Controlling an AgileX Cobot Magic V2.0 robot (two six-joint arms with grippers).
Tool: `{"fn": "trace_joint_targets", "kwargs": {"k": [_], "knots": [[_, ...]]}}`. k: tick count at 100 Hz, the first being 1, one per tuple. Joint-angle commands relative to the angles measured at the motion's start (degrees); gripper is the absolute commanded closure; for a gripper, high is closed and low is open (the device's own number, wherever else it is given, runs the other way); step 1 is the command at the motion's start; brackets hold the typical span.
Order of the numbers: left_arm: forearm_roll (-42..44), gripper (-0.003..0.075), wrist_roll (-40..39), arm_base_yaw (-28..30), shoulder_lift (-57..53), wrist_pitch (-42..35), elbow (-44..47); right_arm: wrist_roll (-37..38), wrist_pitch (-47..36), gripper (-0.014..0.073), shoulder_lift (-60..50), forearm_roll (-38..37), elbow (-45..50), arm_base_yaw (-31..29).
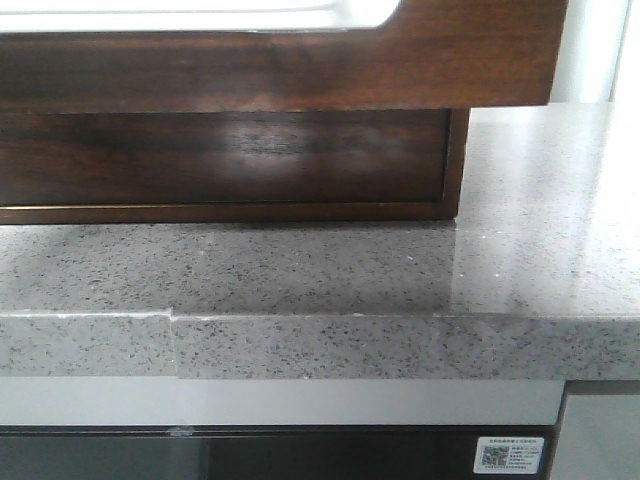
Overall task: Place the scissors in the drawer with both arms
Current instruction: 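Carry the scissors with the right gripper into the open drawer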
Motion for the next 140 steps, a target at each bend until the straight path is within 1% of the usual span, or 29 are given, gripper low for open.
{"fn": "trace_joint_targets", "kwargs": {"k": [1,7,18,40,47,57,66,75,86,97,140], "knots": [[-0.6,0.0354,-0.4,-0.5,1.1,-4.3,-1.4,-2.6,-2.1,0.0598,-4.5,2.2,-5.2,4.1],[-0.6,0.0354,-0.4,-0.5,1.1,-4.3,-1.4,-3.6,-2.4,0.0598,-5.7,2.4,-7.6,8.1],[-0.6,0.0354,-0.4,-0.5,1.1,-4.3,-1.4,-6.3,-3.7,0.0598,-6.9,2.7,-10.6,17.5],[-0.6,0.0354,-0.4,-0.5,1.1,-4.3,-1.4,-17.3,-7.3,0.0598,-5.7,3.4,-11.0,37.5],[-0.6,0.0354,-0.4,-0.5,1.1,-4.3,-1.4,-20.3,-7.6,0.0598,-4.5,3.4,-11.0,42.2],[-0.6,0.0354,-0.4,-0.5,1.1,-4.3,-1.4,-23.1,-7.7,0.0598,-2.0,2.6,-11.0,47.1],[-0.6,0.0354,-0.4,-0.5,1.1,-4.3,-1.4,-23.6,-7.2,0.0598,0.8,-0.8,-11.0,51.0],[-0.6,0.0354,-0.4,-0.5,1.1,-4.2,-1.4,-25.2,-6.0,0.0598,3.7,-6.0,-11.0,54.9],[-0.6,0.0354,-0.4,-0.5,1.1,-4.2,-1.4,-25.2,-5.4,0.0598,7.2,-13.1,-11.0,58.0],[-0.6,0.0354,-0.4,-0.5,1.1,-4.2,-1.4,-25.1,-4.6,0.0598,10.4,-16.6,-11.0,58.6],[-0.6,0.0354,-0.4,-0.5,1.1,-4.2,-1.4,-25.0,1.4,0.0598,15.0,-20.6,-11.0,58.6]]}}
